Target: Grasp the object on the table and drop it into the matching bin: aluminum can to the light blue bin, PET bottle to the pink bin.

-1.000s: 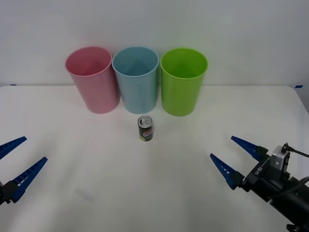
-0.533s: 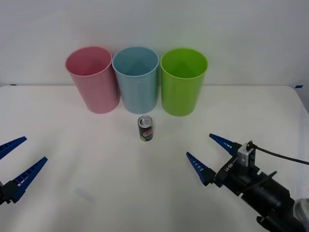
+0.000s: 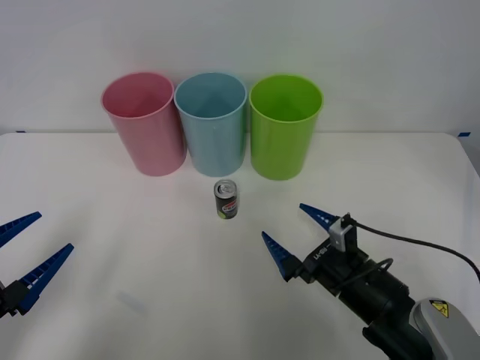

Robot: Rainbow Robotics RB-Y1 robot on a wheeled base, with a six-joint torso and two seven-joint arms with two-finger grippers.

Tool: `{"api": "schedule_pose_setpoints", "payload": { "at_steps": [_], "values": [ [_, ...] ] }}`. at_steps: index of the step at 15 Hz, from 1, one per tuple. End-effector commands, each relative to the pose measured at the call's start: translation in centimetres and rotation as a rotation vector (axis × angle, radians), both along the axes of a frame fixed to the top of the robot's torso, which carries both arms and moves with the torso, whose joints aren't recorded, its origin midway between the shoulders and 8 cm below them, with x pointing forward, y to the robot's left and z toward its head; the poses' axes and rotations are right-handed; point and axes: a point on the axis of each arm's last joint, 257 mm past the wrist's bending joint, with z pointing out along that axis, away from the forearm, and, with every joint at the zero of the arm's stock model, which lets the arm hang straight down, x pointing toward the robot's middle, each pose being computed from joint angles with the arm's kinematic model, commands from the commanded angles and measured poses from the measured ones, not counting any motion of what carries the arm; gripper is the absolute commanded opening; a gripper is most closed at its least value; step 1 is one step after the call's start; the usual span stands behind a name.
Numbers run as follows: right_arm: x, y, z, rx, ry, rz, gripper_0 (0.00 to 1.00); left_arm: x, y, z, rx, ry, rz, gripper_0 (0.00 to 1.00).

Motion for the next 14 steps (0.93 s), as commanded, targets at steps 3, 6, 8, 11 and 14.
{"api": "schedule_pose_setpoints", "payload": {
  "at_steps": [3,6,8,11,14],
  "values": [
    [2.6,3.4,-1.3,0.004,0.018,0.013,1.0,0.0,0.0,0.0,0.0,0.0,0.0,1.0],
    [3.8,5.0,-1.8,0.001,0.027,0.011,1.0,0.0,0.0,0.0,0.0,0.0,0.0,1.0],
    [4.4,6.1,-2.0,-0.004,0.029,0.009,1.0,0.0,0.0,0.0,0.0,0.0,0.0,1.0],
    [5.5,7.3,-2.7,-0.017,0.042,0.011,1.0,0.0,0.0,0.0,0.0,0.0,0.0,1.0],
    [6.5,8.4,-3.0,-0.029,0.046,0.011,1.0,0.0,0.0,0.0,0.0,0.0,0.0,1.0]
  ]
}}
